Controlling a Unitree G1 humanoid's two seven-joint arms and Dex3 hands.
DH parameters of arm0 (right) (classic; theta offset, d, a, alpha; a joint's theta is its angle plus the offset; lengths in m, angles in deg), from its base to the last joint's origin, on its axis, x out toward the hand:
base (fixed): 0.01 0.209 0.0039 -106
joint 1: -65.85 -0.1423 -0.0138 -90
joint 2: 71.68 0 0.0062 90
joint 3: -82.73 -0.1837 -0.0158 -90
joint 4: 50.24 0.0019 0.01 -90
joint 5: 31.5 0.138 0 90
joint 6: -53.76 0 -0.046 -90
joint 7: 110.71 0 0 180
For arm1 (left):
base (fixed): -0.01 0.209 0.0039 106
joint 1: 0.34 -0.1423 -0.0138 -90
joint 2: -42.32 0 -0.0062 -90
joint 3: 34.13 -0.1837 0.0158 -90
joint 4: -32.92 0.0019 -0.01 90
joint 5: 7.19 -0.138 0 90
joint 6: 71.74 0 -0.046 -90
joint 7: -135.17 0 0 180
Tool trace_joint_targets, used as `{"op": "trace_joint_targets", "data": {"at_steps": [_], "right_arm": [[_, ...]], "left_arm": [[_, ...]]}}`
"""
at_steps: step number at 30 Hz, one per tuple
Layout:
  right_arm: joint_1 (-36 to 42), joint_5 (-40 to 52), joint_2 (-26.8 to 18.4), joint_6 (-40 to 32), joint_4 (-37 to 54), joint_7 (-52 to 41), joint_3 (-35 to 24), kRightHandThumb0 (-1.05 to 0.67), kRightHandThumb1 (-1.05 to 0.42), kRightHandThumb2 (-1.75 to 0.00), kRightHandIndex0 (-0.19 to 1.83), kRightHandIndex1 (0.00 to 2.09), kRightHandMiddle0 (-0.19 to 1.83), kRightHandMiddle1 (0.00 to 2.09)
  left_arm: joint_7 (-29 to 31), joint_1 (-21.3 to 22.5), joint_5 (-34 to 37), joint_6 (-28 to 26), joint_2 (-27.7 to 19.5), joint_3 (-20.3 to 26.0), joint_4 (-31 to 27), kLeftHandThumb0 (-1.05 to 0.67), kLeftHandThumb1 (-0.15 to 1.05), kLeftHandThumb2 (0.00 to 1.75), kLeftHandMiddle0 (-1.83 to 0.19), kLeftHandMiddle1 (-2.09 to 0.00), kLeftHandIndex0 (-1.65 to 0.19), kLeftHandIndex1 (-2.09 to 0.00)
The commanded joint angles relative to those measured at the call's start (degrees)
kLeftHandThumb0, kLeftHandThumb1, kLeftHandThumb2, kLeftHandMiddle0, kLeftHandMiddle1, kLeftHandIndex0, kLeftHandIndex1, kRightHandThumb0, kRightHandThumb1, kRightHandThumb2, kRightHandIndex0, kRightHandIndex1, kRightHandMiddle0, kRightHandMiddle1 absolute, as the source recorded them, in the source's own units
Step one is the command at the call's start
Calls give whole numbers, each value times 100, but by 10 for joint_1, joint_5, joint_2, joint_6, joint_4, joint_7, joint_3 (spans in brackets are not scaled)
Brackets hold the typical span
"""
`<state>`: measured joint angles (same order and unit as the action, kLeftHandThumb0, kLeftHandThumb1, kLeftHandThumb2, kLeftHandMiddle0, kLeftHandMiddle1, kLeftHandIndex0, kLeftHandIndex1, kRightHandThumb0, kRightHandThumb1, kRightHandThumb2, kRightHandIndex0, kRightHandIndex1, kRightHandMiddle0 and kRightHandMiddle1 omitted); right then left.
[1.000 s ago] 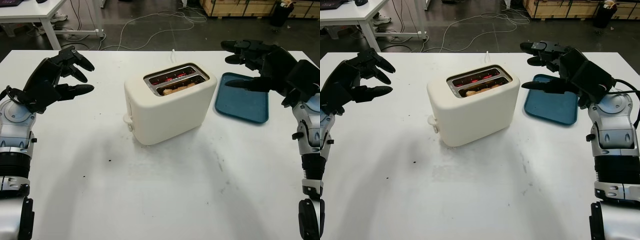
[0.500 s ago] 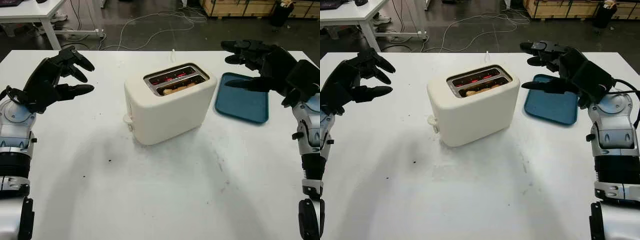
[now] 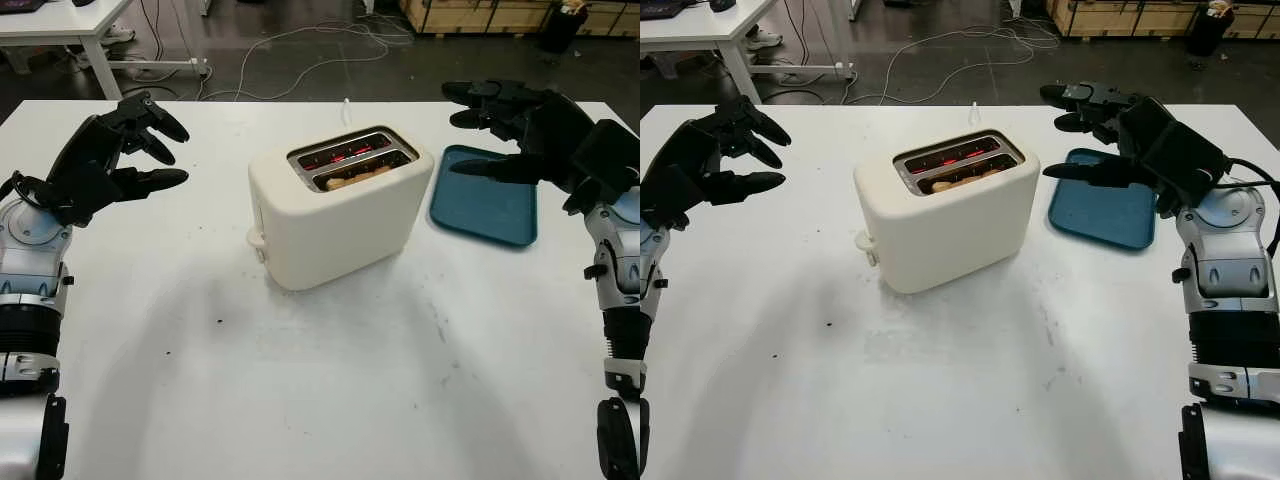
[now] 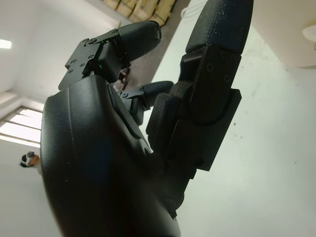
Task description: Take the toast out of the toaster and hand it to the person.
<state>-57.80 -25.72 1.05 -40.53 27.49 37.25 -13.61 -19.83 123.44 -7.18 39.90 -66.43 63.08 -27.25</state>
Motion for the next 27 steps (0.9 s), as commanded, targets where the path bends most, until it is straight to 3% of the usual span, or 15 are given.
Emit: {"op": "trace_joint_targets", "data": {"at_steps": [1,27], "right_arm": [[-9,2,1,0,-2,-2,1,-62,-72,0,0,82,44,0],[-6,3,1,6,-5,-2,-1,-63,-72,0,0,82,44,0]], "left_arm": [[-1,5,-5,7,-6,-2,-2,-105,92,6,-26,-153,-21,-143],[-4,2,-5,3,-6,-1,-5,-105,92,6,-28,-153,-21,-144]]}}
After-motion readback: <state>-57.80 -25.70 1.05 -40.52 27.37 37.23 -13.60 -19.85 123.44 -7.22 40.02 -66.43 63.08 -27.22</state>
